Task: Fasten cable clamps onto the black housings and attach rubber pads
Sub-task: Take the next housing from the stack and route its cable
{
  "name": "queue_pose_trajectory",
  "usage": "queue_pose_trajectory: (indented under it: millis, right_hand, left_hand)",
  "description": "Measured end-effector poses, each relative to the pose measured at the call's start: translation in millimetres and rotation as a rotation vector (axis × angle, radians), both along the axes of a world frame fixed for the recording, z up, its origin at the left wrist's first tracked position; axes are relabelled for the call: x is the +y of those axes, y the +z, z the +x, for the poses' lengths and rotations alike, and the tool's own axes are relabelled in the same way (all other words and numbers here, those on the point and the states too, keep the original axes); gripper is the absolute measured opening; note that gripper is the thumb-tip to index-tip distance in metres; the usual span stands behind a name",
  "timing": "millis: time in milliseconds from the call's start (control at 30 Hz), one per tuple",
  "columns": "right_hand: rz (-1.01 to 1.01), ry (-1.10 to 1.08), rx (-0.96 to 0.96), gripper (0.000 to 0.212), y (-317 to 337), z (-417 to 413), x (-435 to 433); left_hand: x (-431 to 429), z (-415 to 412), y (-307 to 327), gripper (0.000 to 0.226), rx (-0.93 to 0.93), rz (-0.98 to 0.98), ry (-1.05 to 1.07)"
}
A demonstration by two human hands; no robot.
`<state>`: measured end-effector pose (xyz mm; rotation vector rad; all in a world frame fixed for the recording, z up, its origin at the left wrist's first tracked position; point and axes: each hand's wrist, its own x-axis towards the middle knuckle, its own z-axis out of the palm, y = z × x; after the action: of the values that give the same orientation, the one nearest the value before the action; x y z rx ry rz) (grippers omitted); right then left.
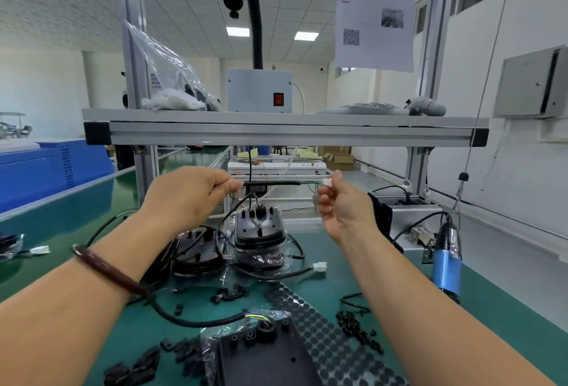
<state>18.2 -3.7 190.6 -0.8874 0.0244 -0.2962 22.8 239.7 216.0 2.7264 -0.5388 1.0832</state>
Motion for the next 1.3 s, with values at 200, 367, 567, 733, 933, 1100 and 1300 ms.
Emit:
queue_pose_trajectory:
  millis: [200, 367, 567, 733, 933, 1100, 1300]
  right_hand:
    - [0.04, -0.119, 0.048, 0.015, 8, -3, -19]
    - [0.059, -0.159, 0.102, 0.017, 3, -3, -32]
    - [0.07, -0.158, 0.157, 0.021, -1, -3, -45]
    - [0.123, -0.142, 0.164, 0.022, -2, -2, -50]
    - [0.318, -0.109, 0.059, 0.016, -6, -2, -46]
    - [0.416, -0.029, 0.077, 0.024, -25, -2, -51]
    - [0.391, 0.113, 0.13, 0.016, -59, -14, -32]
  left_hand:
    - [-10, -8, 8, 0.055, -0.131, 0.148, 0.004]
    - [-14, -6, 7, 0.072, -0.18, 0.229, -0.016]
    - [-20, -6, 3, 0.071, -0.178, 0.228, -0.089]
    - [-22, -1, -7, 0.066, -0.184, 0.213, -0.094]
    - [-25, -15, -19, 0.056, -0.009, 0.13, 0.009]
    - [-18, -58, -82, 0.035, 0.181, 0.035, -0.278]
    - [-13, -59, -120, 0.034, 0.472, 0.298, -0.24]
